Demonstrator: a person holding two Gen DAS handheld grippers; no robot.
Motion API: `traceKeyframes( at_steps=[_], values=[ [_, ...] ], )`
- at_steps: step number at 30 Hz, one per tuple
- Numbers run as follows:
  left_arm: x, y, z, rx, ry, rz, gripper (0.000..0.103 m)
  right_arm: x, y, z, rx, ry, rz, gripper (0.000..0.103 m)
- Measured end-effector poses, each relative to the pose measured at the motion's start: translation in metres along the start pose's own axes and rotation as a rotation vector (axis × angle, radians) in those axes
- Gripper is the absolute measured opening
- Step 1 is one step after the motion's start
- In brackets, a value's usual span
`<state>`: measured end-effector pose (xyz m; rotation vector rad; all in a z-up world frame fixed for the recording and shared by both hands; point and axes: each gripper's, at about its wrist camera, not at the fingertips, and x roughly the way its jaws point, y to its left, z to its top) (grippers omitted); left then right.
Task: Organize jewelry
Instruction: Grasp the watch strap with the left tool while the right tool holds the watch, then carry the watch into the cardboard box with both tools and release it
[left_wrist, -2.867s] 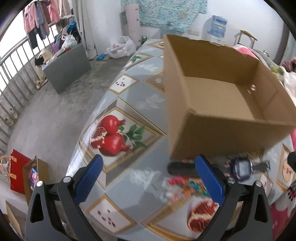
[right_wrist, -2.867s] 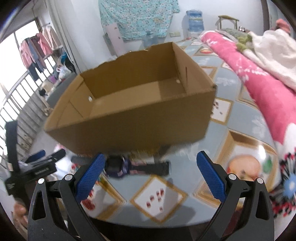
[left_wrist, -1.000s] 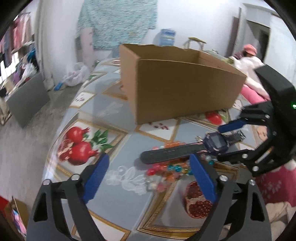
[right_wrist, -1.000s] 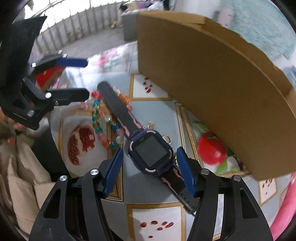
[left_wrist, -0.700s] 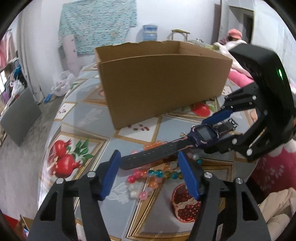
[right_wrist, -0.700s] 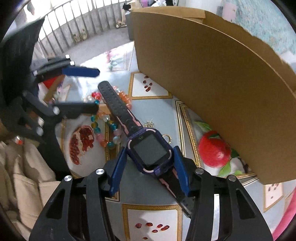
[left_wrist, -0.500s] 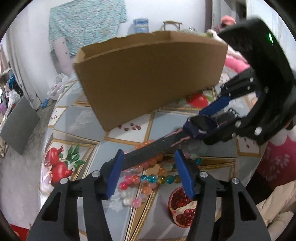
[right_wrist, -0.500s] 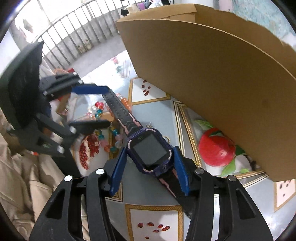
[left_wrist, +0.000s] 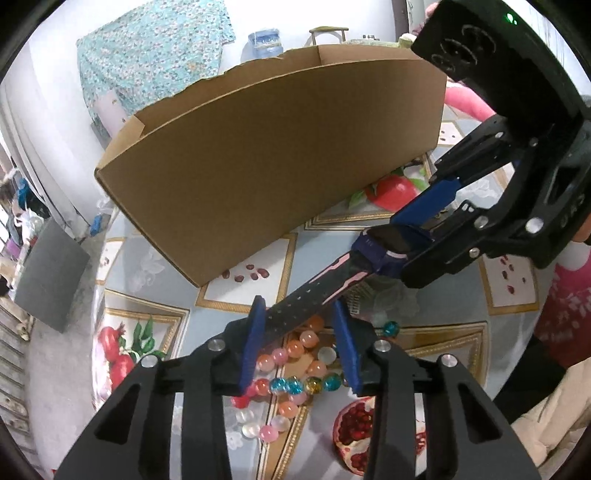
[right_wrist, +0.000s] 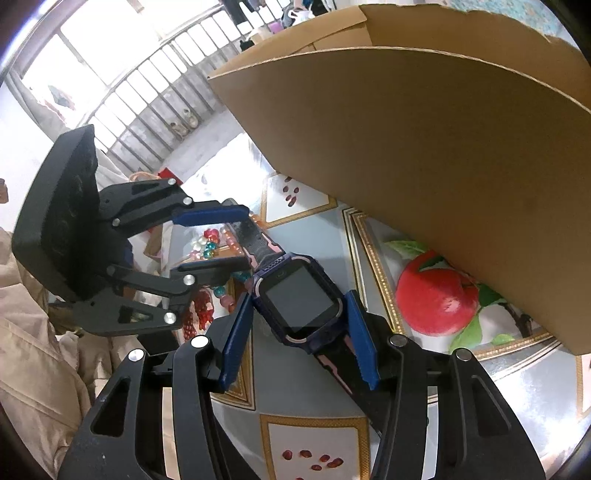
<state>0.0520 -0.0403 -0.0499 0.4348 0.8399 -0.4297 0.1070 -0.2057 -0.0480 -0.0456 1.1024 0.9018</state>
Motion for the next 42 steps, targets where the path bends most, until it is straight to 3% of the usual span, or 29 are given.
traceKeyframes(
  at_steps=[6,16,20,26,30,33,38,42],
  values=[
    [-0.001,0.002,0.007,0.004,-0.024,0.033,0.018,-0.001,0.010,-0.007,-0.061,-0.036,-0.082,0.047],
    [-0.026,-0.017,0.014,0.051,-0.102,0.101,0.008,-0.027,0.037,-0.025,-0.143,-0.169,-0.255,0.047],
    [-0.049,-0.025,0.026,0.068,-0.168,0.116,0.008,-0.055,0.049,-0.035,-0.148,-0.245,-0.320,0.047],
    [-0.090,-0.038,0.058,0.146,-0.336,0.174,0.008,-0.121,0.065,-0.042,-0.153,-0.402,-0.421,0.047],
    [-0.112,-0.034,0.086,0.196,-0.444,0.246,0.008,-0.157,0.074,-0.019,-0.220,-0.469,-0.482,0.047],
    [-0.114,-0.020,0.109,0.203,-0.466,0.285,0.008,-0.171,0.062,0.011,-0.242,-0.479,-0.437,0.047],
    [-0.093,0.015,0.146,0.180,-0.434,0.285,0.008,-0.165,0.016,0.081,-0.228,-0.401,-0.363,0.047],
    [-0.049,0.039,0.172,0.158,-0.339,0.224,0.008,-0.135,-0.023,0.125,-0.161,-0.314,-0.316,0.047]
  ],
)
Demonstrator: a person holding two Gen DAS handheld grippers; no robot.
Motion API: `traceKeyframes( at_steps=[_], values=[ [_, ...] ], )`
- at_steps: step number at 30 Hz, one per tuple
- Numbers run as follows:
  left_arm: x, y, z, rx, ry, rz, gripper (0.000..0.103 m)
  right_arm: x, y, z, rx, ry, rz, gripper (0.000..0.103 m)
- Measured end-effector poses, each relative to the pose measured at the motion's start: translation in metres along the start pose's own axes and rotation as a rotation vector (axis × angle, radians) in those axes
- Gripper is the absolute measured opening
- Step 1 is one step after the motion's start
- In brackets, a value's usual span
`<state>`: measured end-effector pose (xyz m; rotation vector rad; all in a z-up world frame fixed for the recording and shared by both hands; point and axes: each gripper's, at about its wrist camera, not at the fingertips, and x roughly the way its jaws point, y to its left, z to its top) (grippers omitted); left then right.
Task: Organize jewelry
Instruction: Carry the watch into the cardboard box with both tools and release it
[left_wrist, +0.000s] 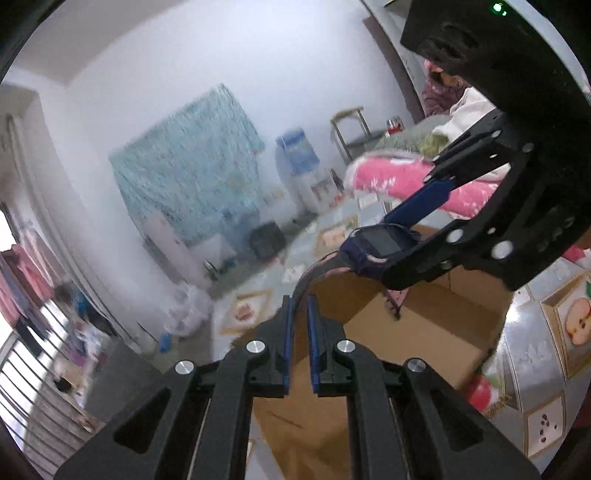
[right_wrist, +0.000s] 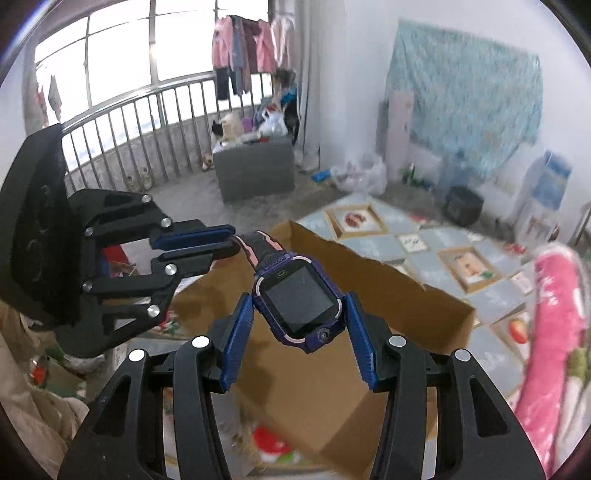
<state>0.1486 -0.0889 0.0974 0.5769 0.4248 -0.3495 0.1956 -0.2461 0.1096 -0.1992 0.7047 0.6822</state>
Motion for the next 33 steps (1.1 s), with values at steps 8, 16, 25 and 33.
traceKeyframes(
  at_steps=[8,16,25,33],
  values=[
    [0.074,0.000,-0.003,0.048,0.121,-0.039,0.008,0.084,-0.039,0.012,0.053,0.195,-0.036,0.047],
    [0.100,0.045,-0.025,-0.083,0.236,-0.028,0.011,0.146,-0.023,0.023,-0.030,0.335,-0.060,0.047],
    [0.067,0.089,-0.049,-0.248,0.200,0.009,0.011,0.154,-0.006,0.036,-0.098,0.341,-0.056,0.047],
    [0.011,0.108,-0.072,-0.356,0.164,0.040,0.010,0.150,0.000,0.045,-0.140,0.351,-0.055,0.047]
  ],
)
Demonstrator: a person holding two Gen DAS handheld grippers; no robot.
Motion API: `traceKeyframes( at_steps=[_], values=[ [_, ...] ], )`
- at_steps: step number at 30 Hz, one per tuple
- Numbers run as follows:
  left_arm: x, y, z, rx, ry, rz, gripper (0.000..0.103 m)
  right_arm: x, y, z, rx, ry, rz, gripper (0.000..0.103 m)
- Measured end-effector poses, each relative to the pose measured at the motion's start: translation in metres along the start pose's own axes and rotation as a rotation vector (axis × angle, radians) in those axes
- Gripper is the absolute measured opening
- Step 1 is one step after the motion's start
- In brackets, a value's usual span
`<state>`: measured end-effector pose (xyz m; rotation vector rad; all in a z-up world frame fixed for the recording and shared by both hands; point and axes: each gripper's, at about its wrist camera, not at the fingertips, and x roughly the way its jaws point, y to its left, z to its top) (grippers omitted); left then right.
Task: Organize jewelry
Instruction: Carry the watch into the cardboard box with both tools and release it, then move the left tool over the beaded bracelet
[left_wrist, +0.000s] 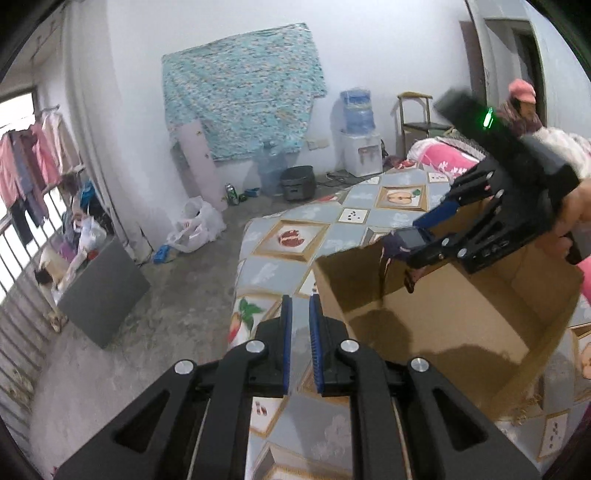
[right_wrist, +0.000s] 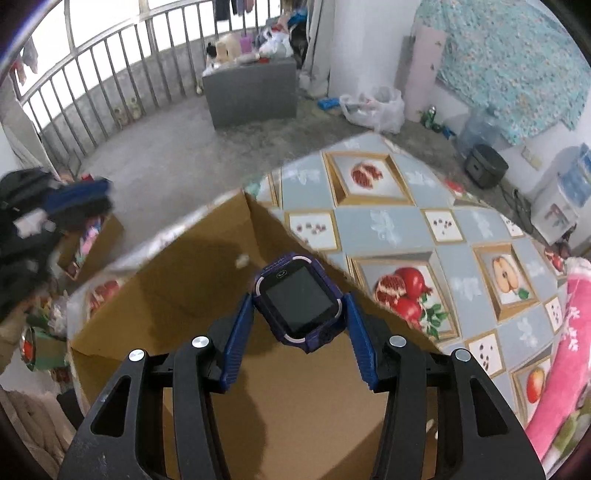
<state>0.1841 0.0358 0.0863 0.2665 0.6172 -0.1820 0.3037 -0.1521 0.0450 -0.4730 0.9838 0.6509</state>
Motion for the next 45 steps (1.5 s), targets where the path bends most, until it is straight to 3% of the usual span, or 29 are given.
traceKeyframes(
  at_steps=[4,10,14,17,21,25,29,34,37,41,45],
  values=[
    [-0.013,0.001,-0.018,-0.025,0.009,-0.008,0.011,0.033,0.011,-0.013,-0.113,0.140,-0.152,0.047],
    [-0.022,-0.005,-0.036,-0.047,0.016,-0.019,0.012,0.061,0.023,-0.011,-0.129,0.183,-0.133,0.048],
    [-0.026,-0.012,-0.041,-0.055,0.015,-0.023,0.013,0.079,0.030,-0.015,-0.192,0.237,-0.211,0.053],
    [-0.029,-0.012,-0.043,-0.055,0.006,-0.017,0.020,0.071,0.018,-0.018,-0.164,0.234,-0.231,0.056],
    [-0.031,-0.010,-0.047,-0.062,-0.001,0.003,0.027,0.044,-0.008,-0.019,-0.047,0.178,-0.220,0.056],
    [-0.034,-0.009,-0.048,-0.086,-0.012,-0.002,0.033,0.028,-0.020,-0.015,0.059,0.121,-0.123,0.056],
    [-0.041,-0.008,-0.052,-0.106,-0.024,-0.009,0.038,0.036,0.000,-0.005,0.031,0.121,-0.033,0.056],
    [-0.044,-0.009,-0.062,-0.110,-0.011,-0.003,0.045,0.060,0.022,0.003,-0.008,0.151,-0.070,0.044],
    [-0.049,-0.008,-0.069,-0.116,-0.017,-0.005,0.055,0.042,0.018,0.006,0.031,0.092,-0.063,0.043],
    [-0.058,-0.010,-0.084,-0.133,-0.013,-0.025,0.071,-0.031,0.020,-0.018,0.120,-0.092,-0.061,0.048],
    [-0.064,-0.017,-0.106,-0.154,0.026,-0.053,0.080,-0.105,0.033,-0.071,0.223,-0.282,-0.049,0.068]
  ],
)
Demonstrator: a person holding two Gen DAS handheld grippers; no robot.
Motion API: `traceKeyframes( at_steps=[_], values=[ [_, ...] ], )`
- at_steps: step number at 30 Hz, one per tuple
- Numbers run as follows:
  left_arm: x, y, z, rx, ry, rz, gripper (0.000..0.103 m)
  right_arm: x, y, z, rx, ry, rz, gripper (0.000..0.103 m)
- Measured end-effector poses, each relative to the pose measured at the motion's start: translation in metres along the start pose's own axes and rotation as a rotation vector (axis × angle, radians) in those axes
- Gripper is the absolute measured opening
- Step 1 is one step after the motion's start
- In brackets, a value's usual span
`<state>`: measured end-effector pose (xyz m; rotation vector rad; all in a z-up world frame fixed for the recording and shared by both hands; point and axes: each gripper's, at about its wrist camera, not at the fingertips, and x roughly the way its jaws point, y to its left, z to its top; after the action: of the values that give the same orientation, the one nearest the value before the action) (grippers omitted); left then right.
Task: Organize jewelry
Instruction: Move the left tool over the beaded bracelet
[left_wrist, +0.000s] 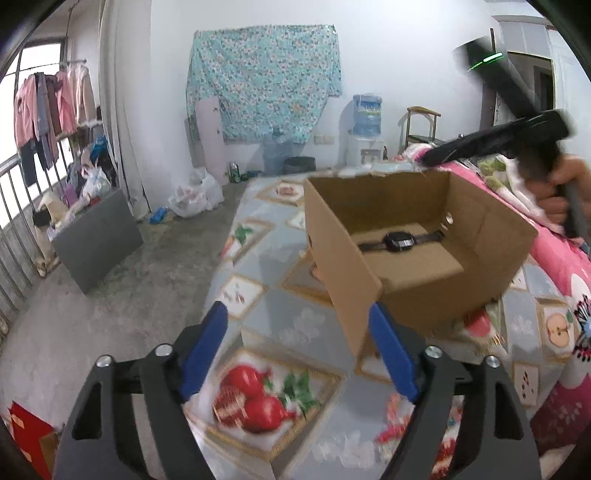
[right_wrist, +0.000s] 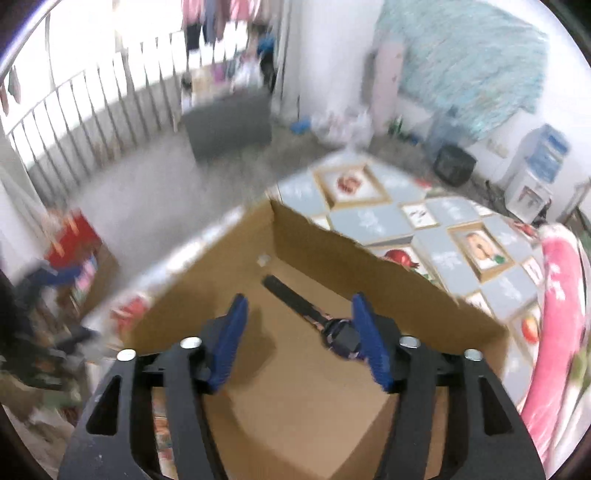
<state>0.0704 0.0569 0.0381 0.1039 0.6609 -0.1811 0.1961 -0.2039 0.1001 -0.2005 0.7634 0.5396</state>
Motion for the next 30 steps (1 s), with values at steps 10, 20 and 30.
traceKeyframes(
  at_steps=[10,20,30],
  values=[
    [0.009,-0.022,-0.064,-0.020,0.243,-0.051,0.084,-0.046,0.061,-0.171,0.196,0.064,-0.090,0.086],
    [0.033,-0.041,-0.099,-0.011,0.396,-0.036,0.089,-0.005,0.092,-0.229,0.281,0.244,-0.232,0.087],
    [0.036,-0.043,-0.106,0.001,0.383,-0.016,0.097,0.001,0.109,-0.235,0.265,0.266,-0.305,0.095]
  ],
)
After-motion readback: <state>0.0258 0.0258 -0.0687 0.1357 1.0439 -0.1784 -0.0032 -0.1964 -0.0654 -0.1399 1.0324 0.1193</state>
